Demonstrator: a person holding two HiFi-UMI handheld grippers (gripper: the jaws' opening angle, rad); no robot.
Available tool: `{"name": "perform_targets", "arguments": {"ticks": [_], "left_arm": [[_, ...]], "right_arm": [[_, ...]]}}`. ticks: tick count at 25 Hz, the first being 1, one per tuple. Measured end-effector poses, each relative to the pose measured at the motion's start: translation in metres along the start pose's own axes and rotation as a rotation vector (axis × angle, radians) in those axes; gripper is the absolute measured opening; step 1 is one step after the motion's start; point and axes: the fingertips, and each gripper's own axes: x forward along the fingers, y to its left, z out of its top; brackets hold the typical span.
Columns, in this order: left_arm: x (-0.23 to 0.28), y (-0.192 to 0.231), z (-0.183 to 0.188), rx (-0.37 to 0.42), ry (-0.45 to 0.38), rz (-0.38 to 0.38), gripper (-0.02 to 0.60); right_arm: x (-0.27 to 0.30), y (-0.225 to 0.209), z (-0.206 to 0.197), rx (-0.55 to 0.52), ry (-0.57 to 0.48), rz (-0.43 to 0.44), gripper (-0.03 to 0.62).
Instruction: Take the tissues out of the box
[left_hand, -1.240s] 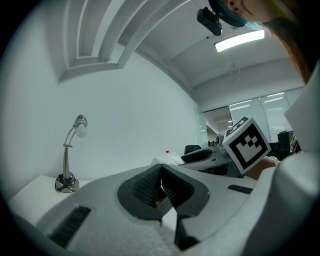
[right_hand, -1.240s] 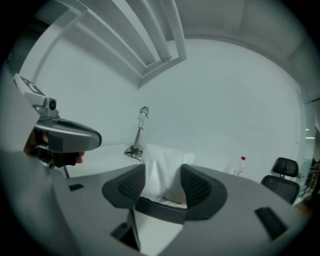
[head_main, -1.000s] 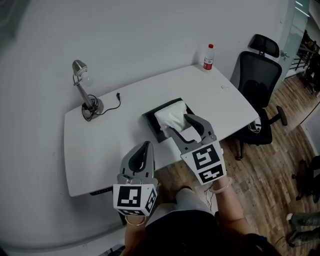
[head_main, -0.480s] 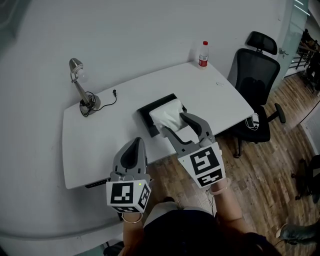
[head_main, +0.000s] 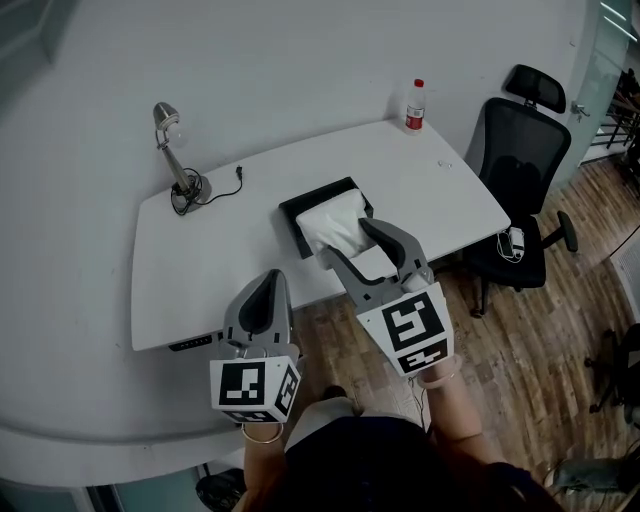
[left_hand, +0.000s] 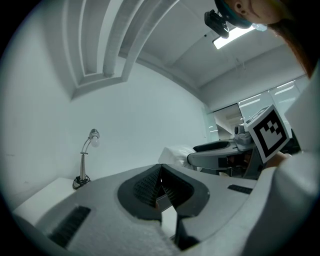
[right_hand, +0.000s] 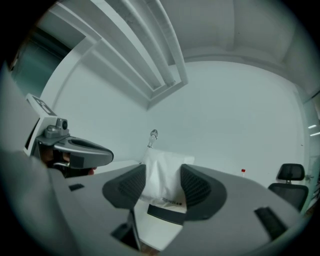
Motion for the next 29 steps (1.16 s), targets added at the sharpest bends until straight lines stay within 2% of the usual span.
{"name": "perform_targets", "arguments": {"ticks": [5,19,29], "left_arm": [[-0.007,-0.001,0.003,0.006,-0.002,0.021,0.026],[-0.007,0.001,0.008,0.016,-0.014,0.019,0.026],[-0.017,-0.006,0.004,0.009,-0.001,0.03,0.026]], "right_arm": [[-0.006,0.0,0.005,0.003,-0.022,0.007,0.232],[-0.009,0.002,0.013,0.0,-0.044,-0.001,0.229],[-0.018,0.005,0.009,-0.009,-0.031,0.008,0.225]]}}
